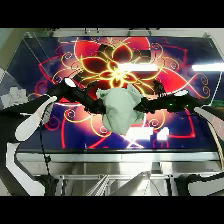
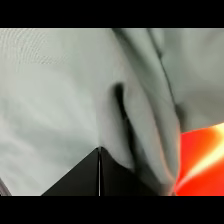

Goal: Fold the shirts.

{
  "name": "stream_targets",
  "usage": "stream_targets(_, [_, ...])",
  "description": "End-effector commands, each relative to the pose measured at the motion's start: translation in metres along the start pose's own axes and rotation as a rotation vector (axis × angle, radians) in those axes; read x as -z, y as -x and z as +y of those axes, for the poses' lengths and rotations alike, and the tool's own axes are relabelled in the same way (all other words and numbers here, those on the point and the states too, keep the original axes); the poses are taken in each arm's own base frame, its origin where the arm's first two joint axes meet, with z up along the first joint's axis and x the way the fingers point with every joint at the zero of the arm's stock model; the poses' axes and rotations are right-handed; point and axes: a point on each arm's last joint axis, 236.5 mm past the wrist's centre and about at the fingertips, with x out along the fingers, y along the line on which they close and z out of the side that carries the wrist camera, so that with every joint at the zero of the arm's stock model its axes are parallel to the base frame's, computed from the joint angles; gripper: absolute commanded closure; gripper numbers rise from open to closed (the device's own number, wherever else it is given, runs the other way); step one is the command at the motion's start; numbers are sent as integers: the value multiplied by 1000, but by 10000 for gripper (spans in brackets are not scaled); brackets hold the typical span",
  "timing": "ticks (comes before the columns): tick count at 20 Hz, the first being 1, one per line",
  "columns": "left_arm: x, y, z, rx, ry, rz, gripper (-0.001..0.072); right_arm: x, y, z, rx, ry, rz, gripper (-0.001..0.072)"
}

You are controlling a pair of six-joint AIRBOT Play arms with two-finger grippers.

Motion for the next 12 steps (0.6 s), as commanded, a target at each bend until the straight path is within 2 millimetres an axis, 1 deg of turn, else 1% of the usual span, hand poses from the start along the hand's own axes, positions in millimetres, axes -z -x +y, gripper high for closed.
stream_targets(1, [4, 2, -9, 29, -7, 17, 689, -1, 0, 5, -17, 19, 13, 702])
stream_targets(3, [5, 6, -7, 35, -2, 20, 686, -7, 8, 17, -45, 50, 12, 703])
stream_targets(4, [5, 9, -8, 37, -1, 17, 686, -10, 16, 26, -67, 68, 13, 703])
stream_targets(6, [1, 27, -9, 42, -14, -16, 686, -16, 32, 45, -101, 107, 7, 702])
stream_targets(7, [-1, 36, -9, 41, -19, -37, 686, -19, 40, 48, -97, 125, -10, 690])
stream_targets(8, [-3, 45, -7, 41, -19, -56, 686, -25, 47, 45, -74, 136, -32, 494])
stream_targets(9, [-3, 52, -6, 44, -15, -63, 686, -31, 51, 36, -44, 136, -56, 259])
stream_targets(10, [-2, 57, -5, 49, -10, -65, 686, -34, 52, 28, -20, 116, -66, 254])
stream_targets(12, [0, 58, -3, 52, -3, -62, 686, -33, 45, 14, -2, 54, -51, 254])
